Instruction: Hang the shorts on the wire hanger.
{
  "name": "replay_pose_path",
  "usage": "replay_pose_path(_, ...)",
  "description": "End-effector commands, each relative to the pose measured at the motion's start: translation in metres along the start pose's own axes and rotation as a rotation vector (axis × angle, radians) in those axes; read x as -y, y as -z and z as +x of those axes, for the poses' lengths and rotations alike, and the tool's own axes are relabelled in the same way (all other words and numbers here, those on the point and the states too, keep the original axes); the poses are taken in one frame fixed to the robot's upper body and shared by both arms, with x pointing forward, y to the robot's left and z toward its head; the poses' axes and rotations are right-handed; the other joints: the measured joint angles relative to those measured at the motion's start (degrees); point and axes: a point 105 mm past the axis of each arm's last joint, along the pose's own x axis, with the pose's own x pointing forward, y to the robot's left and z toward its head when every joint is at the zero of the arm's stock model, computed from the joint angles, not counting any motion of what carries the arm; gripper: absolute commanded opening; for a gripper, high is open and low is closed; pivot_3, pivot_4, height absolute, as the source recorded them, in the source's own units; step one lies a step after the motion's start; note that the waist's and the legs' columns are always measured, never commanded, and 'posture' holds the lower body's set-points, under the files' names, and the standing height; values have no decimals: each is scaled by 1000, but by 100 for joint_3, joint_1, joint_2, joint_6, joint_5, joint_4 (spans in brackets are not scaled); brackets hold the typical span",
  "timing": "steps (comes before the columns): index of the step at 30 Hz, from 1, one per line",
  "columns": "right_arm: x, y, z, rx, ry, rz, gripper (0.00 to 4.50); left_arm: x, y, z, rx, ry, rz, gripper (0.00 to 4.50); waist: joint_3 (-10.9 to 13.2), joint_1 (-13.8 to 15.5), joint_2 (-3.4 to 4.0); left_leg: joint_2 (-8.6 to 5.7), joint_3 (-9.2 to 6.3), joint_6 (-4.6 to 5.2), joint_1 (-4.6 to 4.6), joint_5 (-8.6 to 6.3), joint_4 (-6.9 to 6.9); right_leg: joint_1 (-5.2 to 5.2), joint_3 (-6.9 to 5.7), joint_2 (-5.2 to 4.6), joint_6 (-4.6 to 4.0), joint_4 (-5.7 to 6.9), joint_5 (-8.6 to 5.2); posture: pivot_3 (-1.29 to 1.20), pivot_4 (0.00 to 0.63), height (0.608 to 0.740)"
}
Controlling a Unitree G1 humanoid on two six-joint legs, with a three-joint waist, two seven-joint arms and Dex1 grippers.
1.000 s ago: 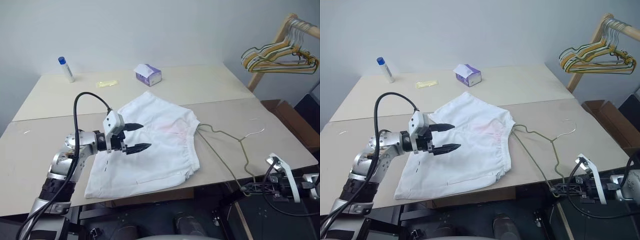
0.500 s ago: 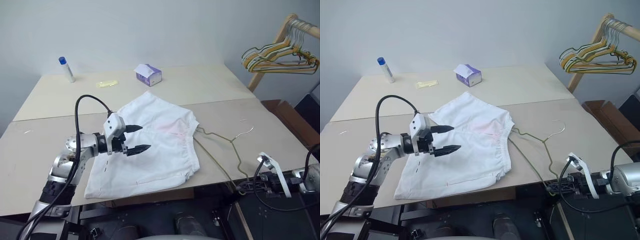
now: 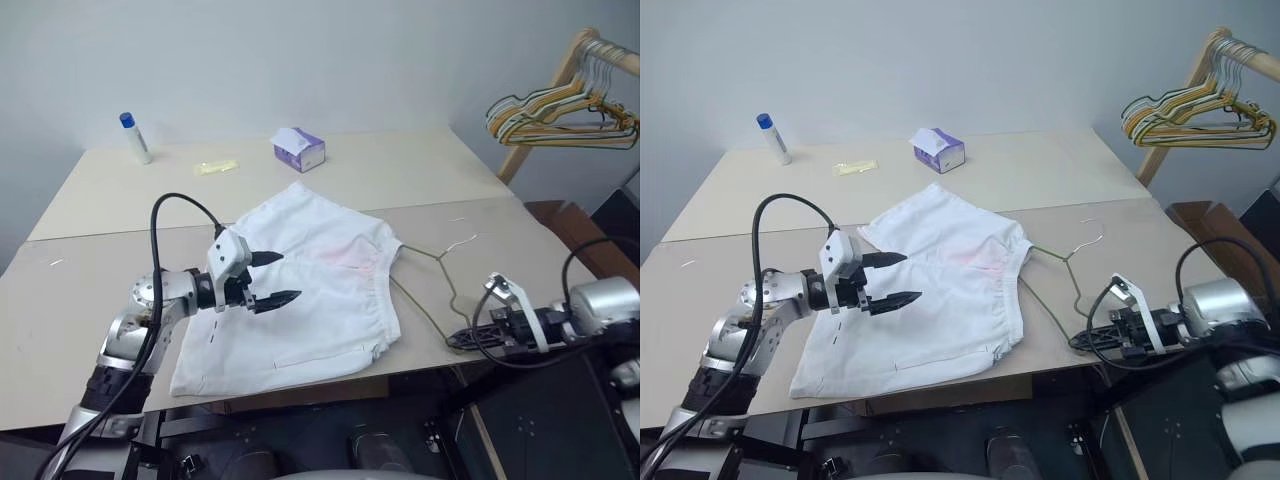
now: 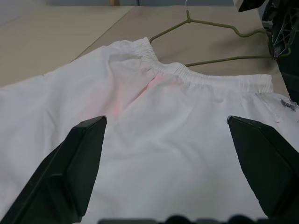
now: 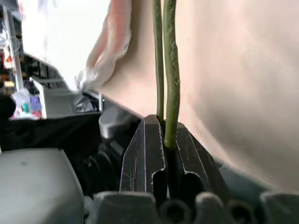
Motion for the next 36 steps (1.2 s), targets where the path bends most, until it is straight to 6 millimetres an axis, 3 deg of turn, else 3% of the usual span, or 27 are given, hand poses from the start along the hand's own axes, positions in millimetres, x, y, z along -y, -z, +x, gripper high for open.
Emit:
replay_pose_path(1, 2, -16, -8, 59, 24, -21, 0, 0, -12, -3, 27, -17, 53, 4473, 0, 22, 0, 0, 0, 0, 0, 0, 0, -1, 0, 0, 0, 1, 0, -30, 0, 740)
replay_pose_path(6, -4, -29, -13, 124, 8, -59, 0, 1, -11, -5, 33, -34, 42, 4473, -1, 115, 2, 0, 0, 0, -2, 0, 0, -3, -2, 1, -2, 2, 1, -34, 0, 740)
replay_pose_path(9, -13, -37, -8, 155, 23, -248, 0, 0, -10, -6, 31, -41, 45, 4473, -1, 125, 2, 0, 0, 0, -3, 0, 0, -3, -2, 0, -2, 3, 1, -44, 0, 740)
replay_pose_path(14, -38, -54, 6, 278, 103, -712, 0, -6, -16, -6, 48, -43, 56, 4473, -2, 99, 1, 1, -2, 0, -3, 0, -2, -6, -3, 1, 1, 7, 0, -62, 0, 740)
replay_pose_path(18, -60, -66, 13, 322, 149, -957, 0, -8, -25, -10, 68, -8, 81, 4473, -2, 76, 3, 1, 2, 0, -1, 0, -1, -6, 0, 1, 1, 10, 0, -68, 0, 740)
replay_pose_path(21, -73, -74, 18, 320, 191, -1123, 0, -7, -48, -23, 160, 46, 100, 4473, -1, 78, 2, 2, 2, 0, -5, 0, -2, -11, -1, 2, 1, 8, 0, -60, 0, 740)
replay_pose_path(26, -83, -86, 26, 238, 278, -1311, 0, -16, -128, -65, 470, 88, 125, 4473, 1, 90, -3, 5, 1, 0, -16, 0, 1, -19, -6, 1, 0, 8, 1, -45, 0, 740)
replay_pose_path(30, -89, -94, 33, 173, 326, -1400, 0, -27, -158, -86, 508, 61, 216, 4473, 1, 76, -2, 3, 1, 0, -13, 0, -2, -15, -4, 1, 0, 3, 0, -35, 0, 740)
replay_pose_path(33, -94, -98, 40, 132, 348, -1462, 0, -44, -150, -81, 372, -1, 300, 4473, 1, 90, -2, 2, 1, 0, -11, 0, -1, -14, -5, 0, -1, 6, 1, -20, 0, 740)
replay_pose_path(36, -100, -100, 48, 106, 337, -1494, 0, -51, -121, -71, 152, 43, 378, 4473, 1, 99, -2, 1, 1, -1, -6, 1, -2, -11, -6, 1, -3, 10, 2, -10, 0, 740)
